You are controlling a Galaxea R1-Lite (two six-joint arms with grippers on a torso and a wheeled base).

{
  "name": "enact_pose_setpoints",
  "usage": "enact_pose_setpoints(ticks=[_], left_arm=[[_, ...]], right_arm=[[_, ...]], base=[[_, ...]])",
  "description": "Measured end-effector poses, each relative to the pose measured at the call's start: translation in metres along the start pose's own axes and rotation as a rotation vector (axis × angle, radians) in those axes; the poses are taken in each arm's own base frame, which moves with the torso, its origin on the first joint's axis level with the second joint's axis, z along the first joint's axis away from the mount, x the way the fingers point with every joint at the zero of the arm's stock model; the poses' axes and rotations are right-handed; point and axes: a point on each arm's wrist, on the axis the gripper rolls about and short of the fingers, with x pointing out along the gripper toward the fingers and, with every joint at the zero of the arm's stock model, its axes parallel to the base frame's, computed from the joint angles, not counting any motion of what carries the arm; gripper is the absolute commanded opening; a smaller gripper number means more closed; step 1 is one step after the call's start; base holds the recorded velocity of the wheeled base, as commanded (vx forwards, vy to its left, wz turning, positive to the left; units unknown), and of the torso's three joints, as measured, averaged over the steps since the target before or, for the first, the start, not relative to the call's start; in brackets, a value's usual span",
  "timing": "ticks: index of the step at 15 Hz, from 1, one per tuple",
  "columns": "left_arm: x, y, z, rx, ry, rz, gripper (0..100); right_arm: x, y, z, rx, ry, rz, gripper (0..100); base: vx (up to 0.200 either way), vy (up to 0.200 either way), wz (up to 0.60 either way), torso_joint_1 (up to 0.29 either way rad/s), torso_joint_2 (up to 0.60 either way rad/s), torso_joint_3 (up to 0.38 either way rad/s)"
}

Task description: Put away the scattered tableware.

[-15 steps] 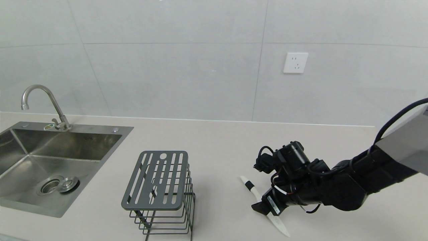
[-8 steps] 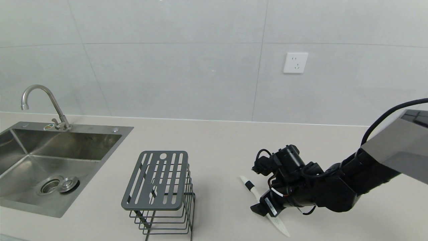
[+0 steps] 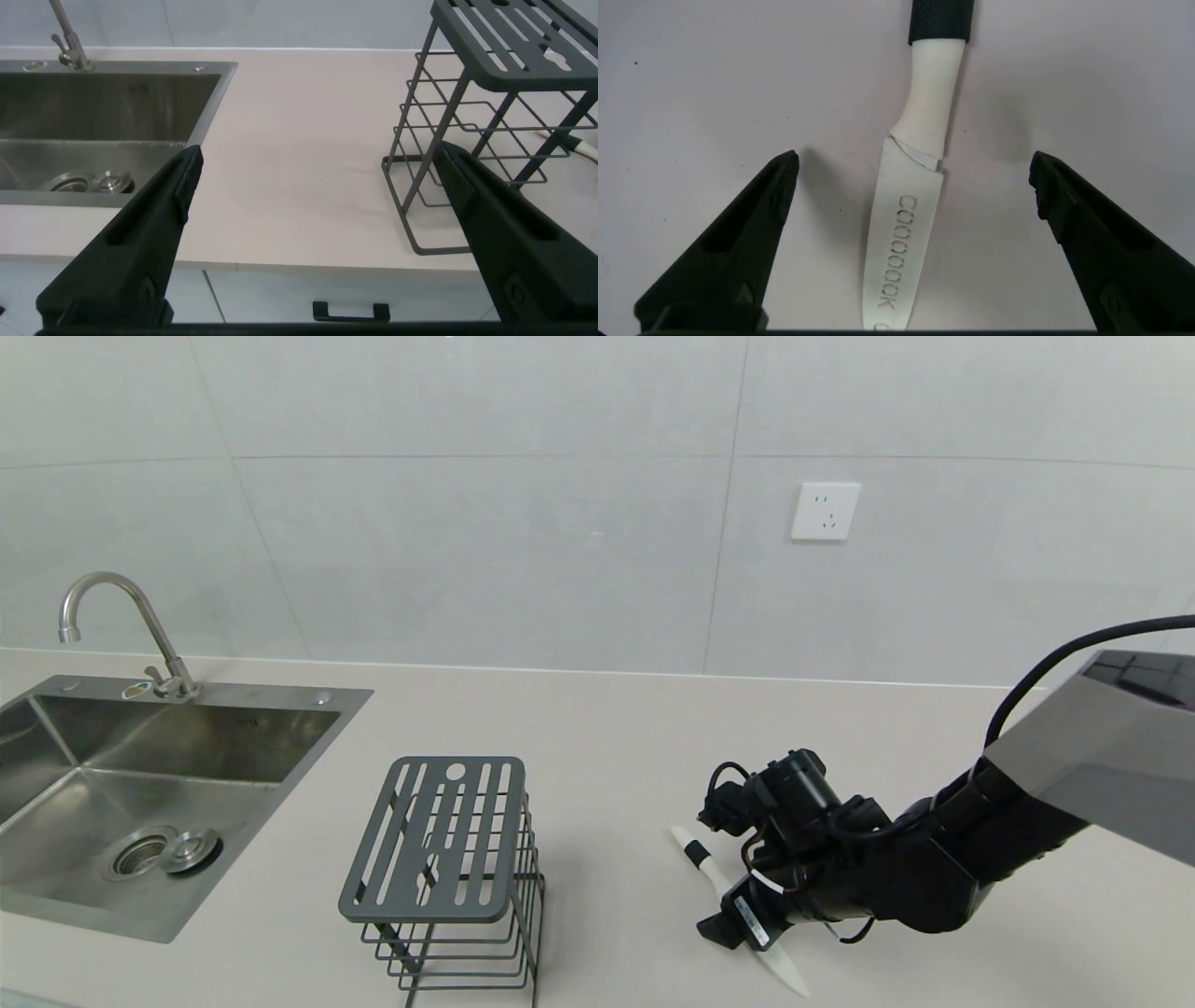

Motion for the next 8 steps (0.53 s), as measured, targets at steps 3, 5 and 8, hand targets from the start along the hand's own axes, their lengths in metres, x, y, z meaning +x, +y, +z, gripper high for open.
enact_pose_setpoints(ticks=[3,5,8], left_arm=[[0.0,0.0,0.0,0.001,0.0,0.0,100],[0.0,0.0,0.0,0.001,0.0,0.0,100],[0.0,0.0,0.0,0.001,0.0,0.0,100]], right_arm=[[0.0026,-0.0003,-0.0012,0.007,0.009,-0.016,0],[0.0046,-0.0004,-0.0034,0.012,0.018,-0.016,0],[0.0093,-0.0002,-0.0093,0.011,0.042,-0.029,0]], base=[[0.0,0.0,0.0,0.0,0.0,0.0],[0.0,0.0,0.0,0.0,0.0,0.0],[0.0,0.0,0.0,0.0,0.0,0.0]])
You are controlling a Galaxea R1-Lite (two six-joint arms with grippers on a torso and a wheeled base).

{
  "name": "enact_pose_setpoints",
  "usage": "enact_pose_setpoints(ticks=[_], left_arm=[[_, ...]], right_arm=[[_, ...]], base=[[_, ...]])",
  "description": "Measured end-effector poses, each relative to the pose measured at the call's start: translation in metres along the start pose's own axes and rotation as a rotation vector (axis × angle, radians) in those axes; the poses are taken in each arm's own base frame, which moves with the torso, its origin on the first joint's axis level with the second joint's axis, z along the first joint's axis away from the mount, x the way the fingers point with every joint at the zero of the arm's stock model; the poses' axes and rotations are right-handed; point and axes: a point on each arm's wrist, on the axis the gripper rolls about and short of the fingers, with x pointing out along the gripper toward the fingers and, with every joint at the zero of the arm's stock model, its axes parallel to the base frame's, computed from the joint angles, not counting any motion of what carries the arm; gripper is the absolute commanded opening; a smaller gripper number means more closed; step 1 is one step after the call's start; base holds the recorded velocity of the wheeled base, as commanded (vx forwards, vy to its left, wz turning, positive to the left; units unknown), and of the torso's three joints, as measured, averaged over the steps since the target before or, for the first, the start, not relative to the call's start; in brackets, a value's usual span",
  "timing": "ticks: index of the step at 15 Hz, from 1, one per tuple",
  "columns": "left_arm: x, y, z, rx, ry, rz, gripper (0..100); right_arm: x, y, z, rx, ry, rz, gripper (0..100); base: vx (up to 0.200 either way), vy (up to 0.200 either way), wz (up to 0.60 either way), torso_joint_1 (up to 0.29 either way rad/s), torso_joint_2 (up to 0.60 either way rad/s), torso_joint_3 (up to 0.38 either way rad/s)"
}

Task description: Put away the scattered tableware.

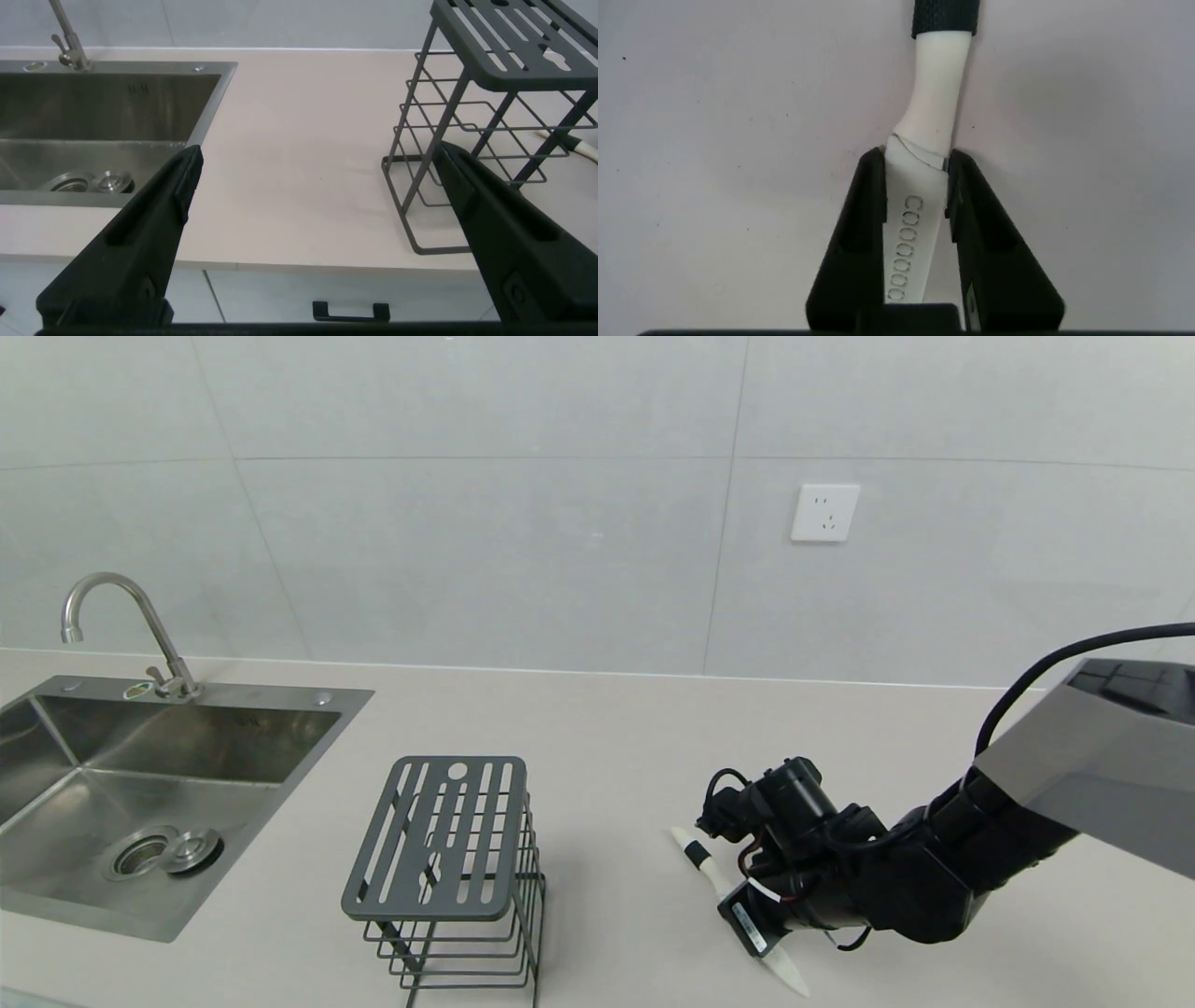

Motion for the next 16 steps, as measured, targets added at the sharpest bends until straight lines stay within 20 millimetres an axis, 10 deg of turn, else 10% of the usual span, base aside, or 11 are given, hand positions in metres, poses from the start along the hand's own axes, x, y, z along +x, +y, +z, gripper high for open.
enact_pose_setpoints(ticks=[16], left_arm=[[0.0,0.0,0.0,0.0,-0.001,-0.001,100]], right_arm=[[-0.084,-0.005,0.01,-0.026,-0.439,0.054,0]], base=[[0.0,0.0,0.0,0.0,0.0,0.0]])
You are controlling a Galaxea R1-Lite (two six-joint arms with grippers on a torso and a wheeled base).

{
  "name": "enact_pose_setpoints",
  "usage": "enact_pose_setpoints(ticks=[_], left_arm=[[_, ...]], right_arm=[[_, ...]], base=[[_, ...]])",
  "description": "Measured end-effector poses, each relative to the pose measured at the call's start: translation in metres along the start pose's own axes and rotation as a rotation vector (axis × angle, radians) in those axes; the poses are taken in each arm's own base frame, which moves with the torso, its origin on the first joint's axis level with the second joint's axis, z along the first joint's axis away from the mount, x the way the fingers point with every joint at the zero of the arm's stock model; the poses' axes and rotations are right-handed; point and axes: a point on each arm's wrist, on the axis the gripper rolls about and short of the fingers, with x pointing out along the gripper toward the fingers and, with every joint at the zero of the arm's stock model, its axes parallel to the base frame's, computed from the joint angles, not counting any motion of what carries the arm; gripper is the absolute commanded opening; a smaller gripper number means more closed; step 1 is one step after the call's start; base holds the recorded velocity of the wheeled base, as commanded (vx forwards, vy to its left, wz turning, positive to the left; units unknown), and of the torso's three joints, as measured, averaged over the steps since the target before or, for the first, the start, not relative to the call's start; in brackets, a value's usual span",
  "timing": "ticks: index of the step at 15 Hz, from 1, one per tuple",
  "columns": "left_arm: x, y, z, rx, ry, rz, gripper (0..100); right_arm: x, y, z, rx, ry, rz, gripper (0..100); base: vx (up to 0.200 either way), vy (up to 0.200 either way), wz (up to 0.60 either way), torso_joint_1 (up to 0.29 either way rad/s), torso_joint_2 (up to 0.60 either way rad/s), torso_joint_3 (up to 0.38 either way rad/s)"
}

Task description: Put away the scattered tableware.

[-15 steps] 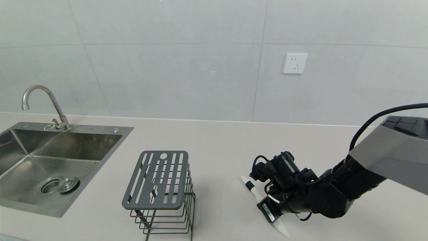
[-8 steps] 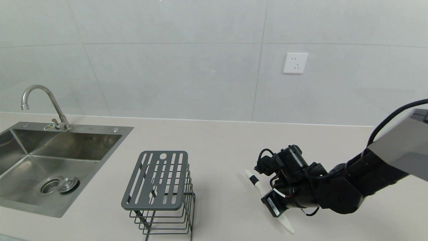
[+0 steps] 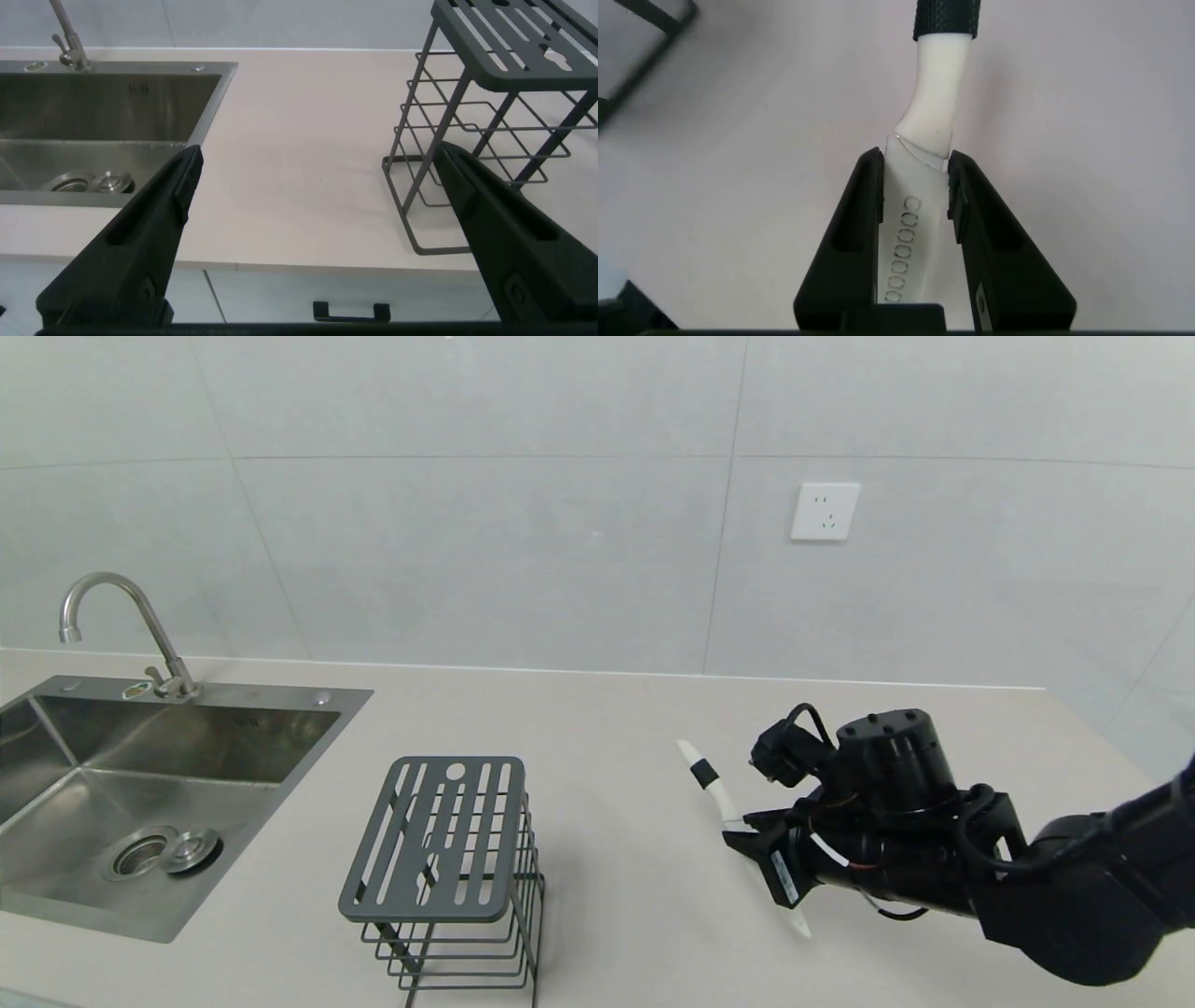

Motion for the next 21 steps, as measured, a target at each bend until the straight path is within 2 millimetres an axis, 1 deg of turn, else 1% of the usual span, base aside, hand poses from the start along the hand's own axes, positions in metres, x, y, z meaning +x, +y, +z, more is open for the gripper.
enact_pose_setpoints(ticks=[2,7,10,12,14,15,17,18,20,21], left_arm=[[0.0,0.0,0.0,0.0,0.0,-0.003,100],[0.0,0.0,0.0,-0.007,-0.002,-0.004,100],[0.0,0.0,0.0,-0.007,-0.002,-0.009,100],[0.0,0.0,0.0,-0.002,-0.001,-0.017,100],[0.0,-0.001,0.003,0.037,-0.027,-0.053,100],[0.0,-0.001,0.007,0.055,-0.074,-0.059,100],[-0.003,-0.002,0.026,0.08,-0.26,-0.078,100],[-0.007,-0.004,0.036,0.084,-0.357,-0.146,100],[-0.011,-0.007,0.045,0.054,-0.387,-0.292,100],[-0.013,-0.008,0.053,0.058,-0.388,-0.363,100]], right_arm=[[-0.012,0.0,0.003,-0.037,-0.086,0.033,0],[-0.05,0.0,0.005,-0.123,-0.291,0.145,0],[-0.067,-0.012,0.005,-0.221,-0.398,0.177,0],[-0.073,-0.021,0.006,-0.26,-0.458,0.169,0],[-0.078,-0.025,0.011,-0.282,-0.524,0.164,0],[-0.079,-0.026,0.011,-0.289,-0.541,0.162,0],[-0.081,-0.027,0.011,-0.306,-0.579,0.166,0],[-0.081,-0.026,0.011,-0.322,-0.606,0.177,0],[-0.08,-0.025,0.006,-0.331,-0.609,0.201,0],[-0.08,-0.023,0.004,-0.337,-0.611,0.221,0]], base=[[0.0,0.0,0.0,0.0,0.0,0.0],[0.0,0.0,0.0,0.0,0.0,0.0],[0.0,0.0,0.0,0.0,0.0,0.0],[0.0,0.0,0.0,0.0,0.0,0.0],[0.0,0.0,0.0,0.0,0.0,0.0],[0.0,0.0,0.0,0.0,0.0,0.0],[0.0,0.0,0.0,0.0,0.0,0.0],[0.0,0.0,0.0,0.0,0.0,0.0],[0.0,0.0,0.0,0.0,0.0,0.0],[0.0,0.0,0.0,0.0,0.0,0.0]])
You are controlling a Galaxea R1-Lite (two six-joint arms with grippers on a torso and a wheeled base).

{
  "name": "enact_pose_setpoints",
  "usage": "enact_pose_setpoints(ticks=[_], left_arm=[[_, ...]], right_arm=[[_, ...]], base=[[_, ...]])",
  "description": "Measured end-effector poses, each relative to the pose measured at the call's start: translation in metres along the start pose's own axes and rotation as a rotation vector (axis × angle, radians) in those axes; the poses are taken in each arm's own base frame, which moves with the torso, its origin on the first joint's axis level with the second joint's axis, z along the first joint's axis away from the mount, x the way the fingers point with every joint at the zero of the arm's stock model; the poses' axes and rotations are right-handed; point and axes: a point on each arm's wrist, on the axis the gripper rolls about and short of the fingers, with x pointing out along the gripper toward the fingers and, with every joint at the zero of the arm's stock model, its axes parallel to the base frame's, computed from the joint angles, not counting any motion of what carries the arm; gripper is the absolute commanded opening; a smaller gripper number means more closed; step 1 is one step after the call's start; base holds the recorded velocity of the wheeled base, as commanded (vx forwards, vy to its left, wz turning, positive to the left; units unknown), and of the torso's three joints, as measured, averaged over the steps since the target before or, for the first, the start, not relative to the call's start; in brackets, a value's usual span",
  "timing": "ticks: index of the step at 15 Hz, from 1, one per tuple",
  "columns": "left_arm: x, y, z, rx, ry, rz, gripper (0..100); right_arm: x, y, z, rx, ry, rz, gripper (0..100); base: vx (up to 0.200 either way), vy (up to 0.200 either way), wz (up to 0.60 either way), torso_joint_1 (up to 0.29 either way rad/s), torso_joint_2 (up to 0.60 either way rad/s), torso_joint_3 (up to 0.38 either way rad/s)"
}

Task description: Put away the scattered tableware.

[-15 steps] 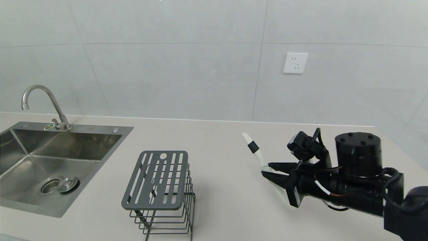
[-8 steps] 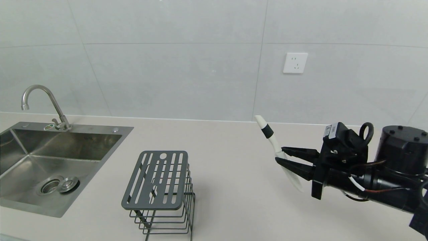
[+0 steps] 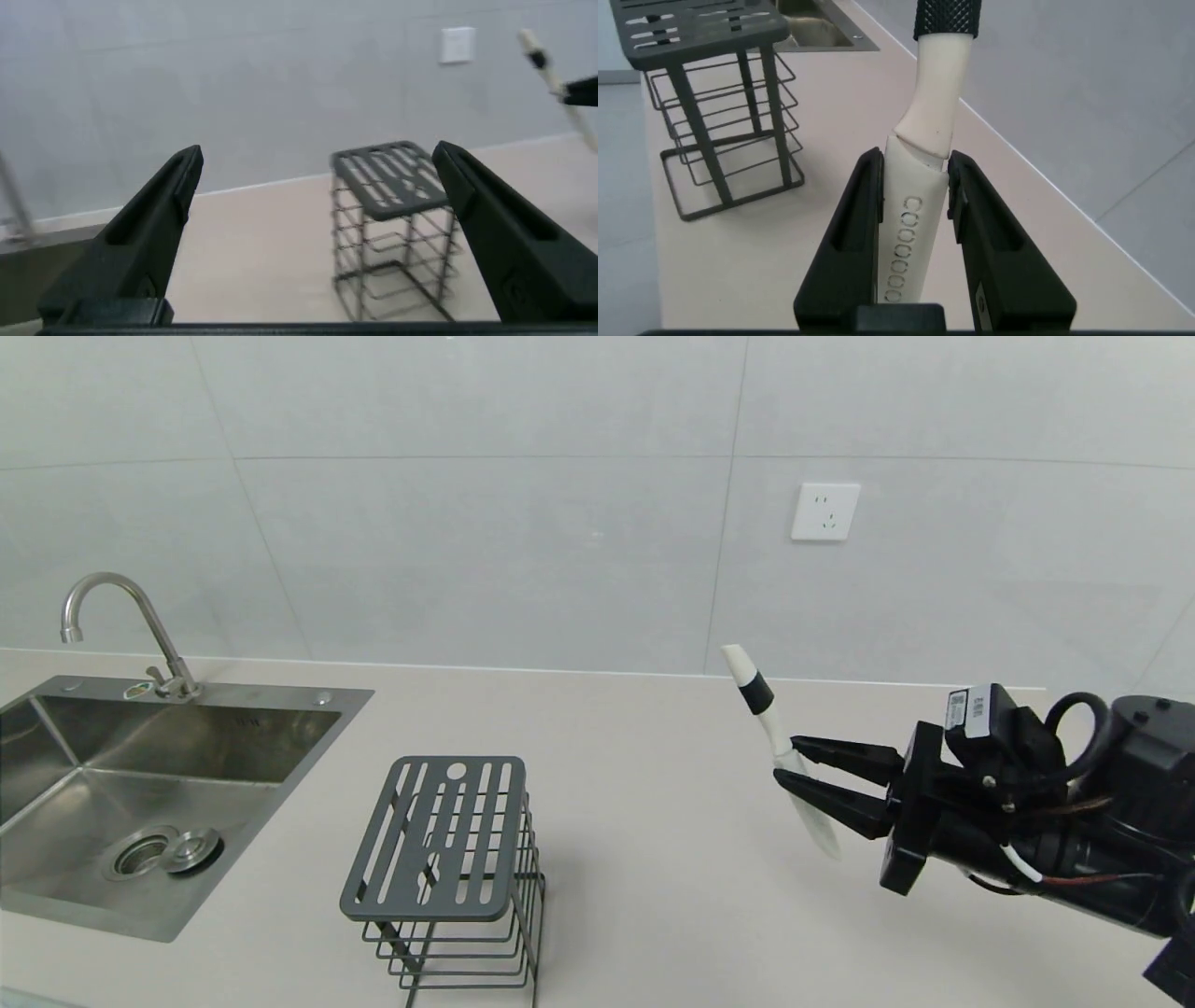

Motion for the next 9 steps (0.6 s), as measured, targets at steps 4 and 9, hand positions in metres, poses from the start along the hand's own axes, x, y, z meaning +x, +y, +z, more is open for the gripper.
enact_pose_setpoints(ticks=[4,9], left_arm=[[0.02,0.004,0.029,-0.041,0.065,-0.19,100],[0.077,0.023,0.058,-0.094,0.113,-0.472,100]], right_arm=[[0.0,0.005,0.003,-0.027,-0.062,0.075,0],[0.01,0.02,0.008,-0.032,-0.084,0.148,0]], base=[[0.0,0.0,0.0,0.0,0.0,0.0],[0.0,0.0,0.0,0.0,0.0,0.0]])
